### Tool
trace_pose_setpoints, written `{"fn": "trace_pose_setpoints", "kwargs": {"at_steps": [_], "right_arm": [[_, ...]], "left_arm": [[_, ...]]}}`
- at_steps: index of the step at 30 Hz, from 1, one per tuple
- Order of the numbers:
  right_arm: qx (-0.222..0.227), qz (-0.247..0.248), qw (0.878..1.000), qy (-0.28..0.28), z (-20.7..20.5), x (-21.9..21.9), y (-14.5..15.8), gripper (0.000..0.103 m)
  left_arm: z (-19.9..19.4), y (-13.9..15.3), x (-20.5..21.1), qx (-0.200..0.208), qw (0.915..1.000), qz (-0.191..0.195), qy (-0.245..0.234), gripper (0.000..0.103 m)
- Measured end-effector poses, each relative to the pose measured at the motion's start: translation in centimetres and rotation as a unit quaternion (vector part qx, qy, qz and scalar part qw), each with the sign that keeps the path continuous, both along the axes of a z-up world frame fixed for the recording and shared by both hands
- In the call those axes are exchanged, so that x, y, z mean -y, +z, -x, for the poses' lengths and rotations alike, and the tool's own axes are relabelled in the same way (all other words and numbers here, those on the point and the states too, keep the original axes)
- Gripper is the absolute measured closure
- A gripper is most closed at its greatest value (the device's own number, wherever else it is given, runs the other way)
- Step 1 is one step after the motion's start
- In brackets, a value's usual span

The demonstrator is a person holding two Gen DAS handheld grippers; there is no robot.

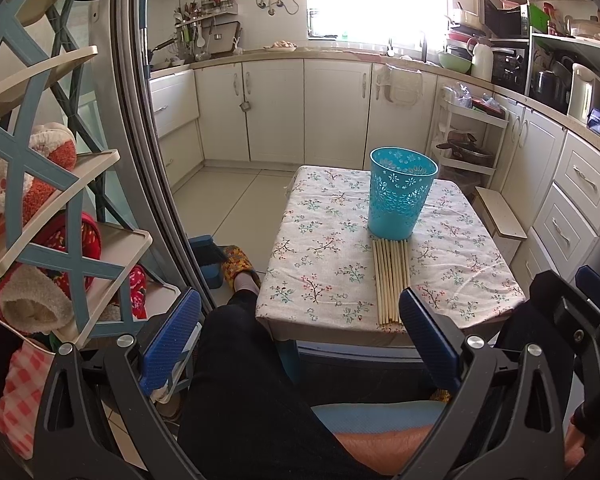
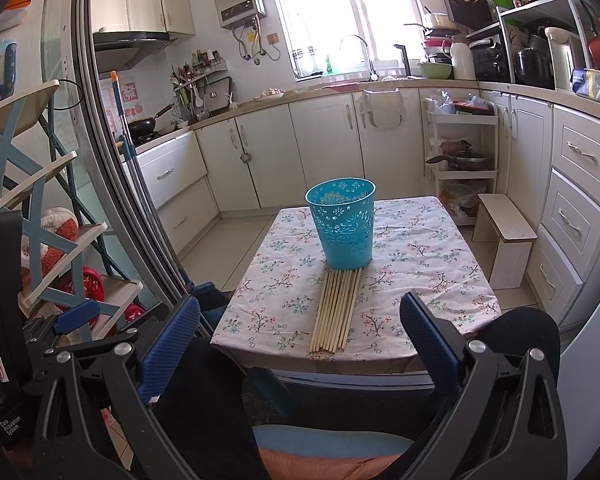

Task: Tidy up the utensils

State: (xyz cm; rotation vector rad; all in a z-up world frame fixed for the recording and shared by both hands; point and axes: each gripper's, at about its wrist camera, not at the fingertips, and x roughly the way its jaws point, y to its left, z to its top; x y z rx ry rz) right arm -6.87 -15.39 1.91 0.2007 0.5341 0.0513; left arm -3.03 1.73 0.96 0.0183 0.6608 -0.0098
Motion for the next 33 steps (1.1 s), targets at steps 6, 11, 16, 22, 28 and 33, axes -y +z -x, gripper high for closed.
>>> {"fn": "trace_pose_setpoints", "kwargs": {"at_steps": [6,11,16,22,28,33], "right_arm": [[0.000,0.000,1.000,0.000,0.0,0.1,0.0,0.007],[-0.001,0.000,1.000,0.000,0.0,0.1,0.0,0.007],[-0.001,0.000,1.000,0.000,0.0,0.2,0.0,0.007],[-0.005,0.002,1.000,-0.002,0.2,-1.8,-1.2,0.007],[-0.040,-0.009,0.999,-0.028,-2.9,1.9,-2.1,0.007],[-0.113,0.006,0.992,-0.059,-7.7,3.9,-6.3,0.007]], "left_arm": [[0.1,-0.1,0.1,0.000,1.0000,-0.001,-0.001,0.007],[0.4,-0.6,0.4,-0.002,1.0000,-0.003,-0.006,0.007],[0.4,-0.5,0.5,-0.004,0.9999,-0.003,-0.011,0.008],[-0.2,-0.7,0.7,-0.008,0.9997,-0.008,-0.021,0.008],[-3.2,-2.2,-0.1,-0.036,0.9988,0.018,-0.026,0.007],[-7.8,-4.7,-0.2,-0.082,0.9955,0.032,-0.033,0.008]]}}
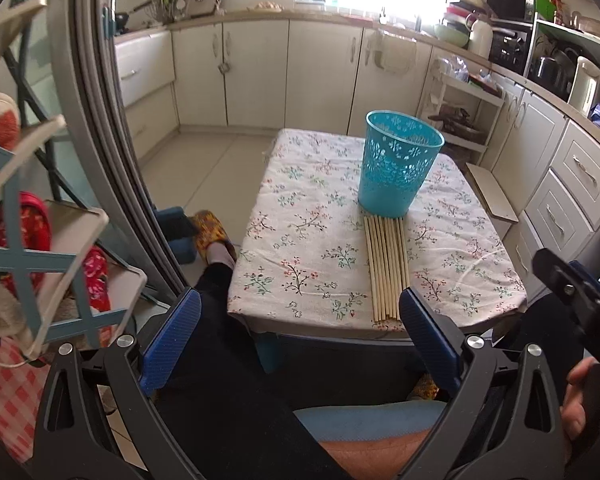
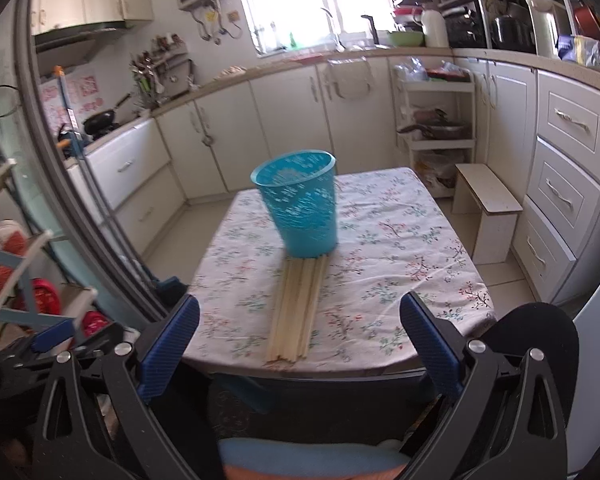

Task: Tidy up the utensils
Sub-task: 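Reach the left gripper to the wooden chopstick bundle and grasp one chopstick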

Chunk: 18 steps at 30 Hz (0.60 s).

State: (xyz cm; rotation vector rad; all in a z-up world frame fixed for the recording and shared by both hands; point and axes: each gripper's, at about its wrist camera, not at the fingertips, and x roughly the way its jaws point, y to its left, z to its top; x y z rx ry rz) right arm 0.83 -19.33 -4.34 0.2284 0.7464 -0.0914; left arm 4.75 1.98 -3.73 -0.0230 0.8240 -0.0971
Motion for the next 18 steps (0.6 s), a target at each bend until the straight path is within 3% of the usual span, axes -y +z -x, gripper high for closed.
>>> {"fn": "trace_pose_setpoints", "kwargs": {"at_steps": [3,4,6,7,13,18], "right_arm": [[-0.060,0.013,0.998,-0.008,-3.3,1.2,-3.3,0.008],[-0.068,0.027,0.997,-0.009,-4.1,1.7,-3.9,0.016],[-0.065,-0.022,0.998,-0.001,-6.9,1.8,-5.9,0.032],[-0.080,-0.023,0.997,0.001,-7.9,1.9,-6.7,0.038],[-0.108,-0.079,0.991,0.011,-14.8,1.2,-11.6,0.066],[-0.123,-0.083,0.989,0.014,-18.3,1.0,-13.6,0.074]], "left_arm": [[-2.6,-1.4,0.5,-0.017,0.9998,0.002,-0.003,0.008],[-3.6,-1.8,0.7,-0.024,0.9997,0.002,-0.005,0.008],[-4.9,-2.6,1.2,-0.033,0.9994,0.003,-0.007,0.008],[-5.9,-3.1,1.4,-0.040,0.9992,0.003,-0.008,0.008],[-10.0,-6.0,2.2,-0.083,0.9963,0.023,-0.004,0.007],[-12.4,-8.0,3.0,-0.104,0.9943,0.024,-0.004,0.007]]}}
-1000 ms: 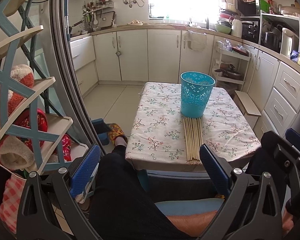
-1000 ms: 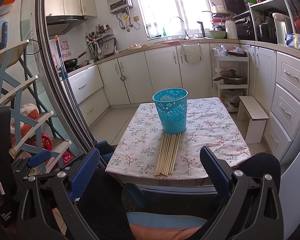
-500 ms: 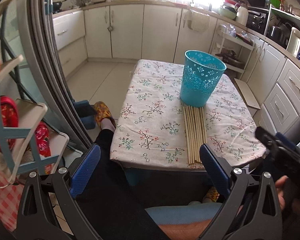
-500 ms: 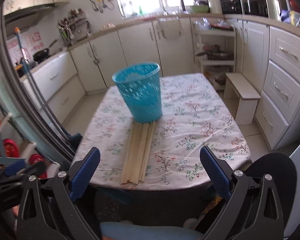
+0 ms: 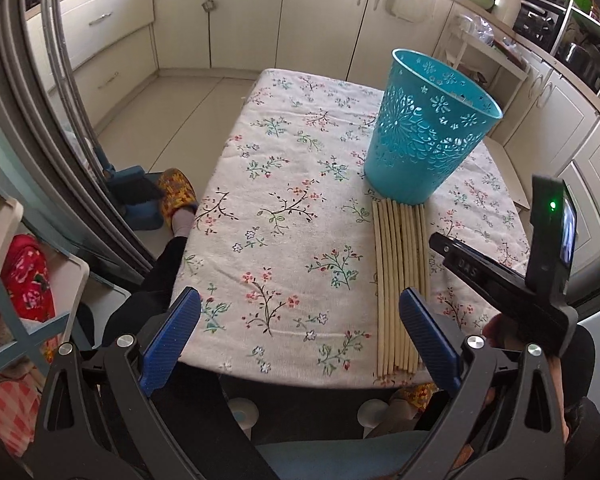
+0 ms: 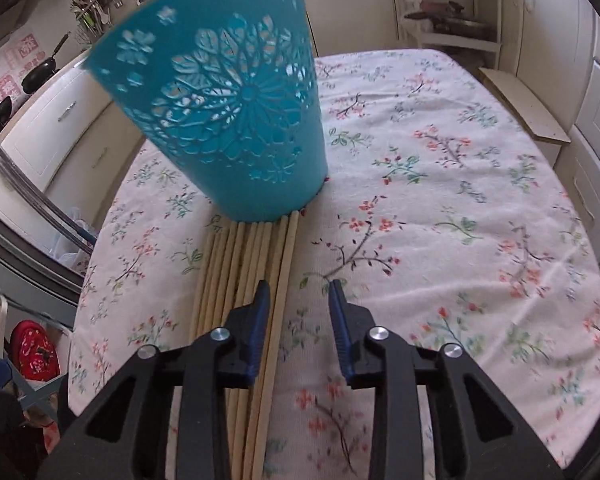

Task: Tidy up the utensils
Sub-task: 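Reach the left gripper to the wooden chopstick bundle and grasp one chopstick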

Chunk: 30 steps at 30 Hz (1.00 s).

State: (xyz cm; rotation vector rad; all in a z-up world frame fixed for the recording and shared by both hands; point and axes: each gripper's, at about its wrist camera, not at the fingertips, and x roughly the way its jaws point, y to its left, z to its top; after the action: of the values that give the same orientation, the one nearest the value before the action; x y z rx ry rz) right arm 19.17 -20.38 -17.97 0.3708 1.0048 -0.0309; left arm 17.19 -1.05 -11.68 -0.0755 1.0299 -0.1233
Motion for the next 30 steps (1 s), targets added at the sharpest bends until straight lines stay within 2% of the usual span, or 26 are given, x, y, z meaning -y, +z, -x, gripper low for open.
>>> {"fn": "trace_pose_setpoints", "kwargs": {"at_steps": [6,8,10,11,15,19,23,26,30], "right_arm": [[0.001,0.034,0.999,0.020,-1.2,-0.2,-0.1,0.078],[-0.005,0.051,0.998,0.038,-1.5,0.0,0.0,0.082],[-0.013,0.068,0.996,0.063,-1.6,0.0,0.1,0.092],[-0.017,0.069,0.995,0.075,-1.6,0.2,0.1,0.093],[-0.020,0.056,0.993,0.099,-0.6,1.2,0.2,0.095],[-0.006,0.030,0.996,0.087,0.1,1.7,-0.2,0.095],[-0.007,0.009,0.997,0.081,-0.4,3.0,-0.4,0.095],[-0.009,-0.001,0.997,0.081,-0.8,4.3,-0.4,0.095],[-0.010,-0.005,0.997,0.081,-0.7,4.1,-0.3,0.095]], "left_arm": [[-2.1,-1.6,0.7,-0.016,0.9999,-0.001,0.003,0.008],[-2.9,-2.1,1.1,-0.018,0.9998,-0.003,-0.001,0.007],[-3.5,-2.6,1.7,-0.016,0.9998,-0.007,-0.008,0.008],[-4.0,-2.9,2.2,-0.016,0.9997,-0.011,-0.012,0.008],[-5.9,-4.7,4.1,-0.023,0.9991,-0.019,-0.028,0.008],[-8.1,-7.0,6.1,-0.037,0.9979,-0.039,-0.035,0.008],[-9.6,-8.5,7.1,-0.052,0.9971,-0.040,-0.039,0.016],[-10.1,-9.3,7.9,-0.053,0.9960,-0.058,-0.042,0.021],[-10.5,-10.0,8.7,-0.048,0.9947,-0.080,-0.044,0.024]]}}
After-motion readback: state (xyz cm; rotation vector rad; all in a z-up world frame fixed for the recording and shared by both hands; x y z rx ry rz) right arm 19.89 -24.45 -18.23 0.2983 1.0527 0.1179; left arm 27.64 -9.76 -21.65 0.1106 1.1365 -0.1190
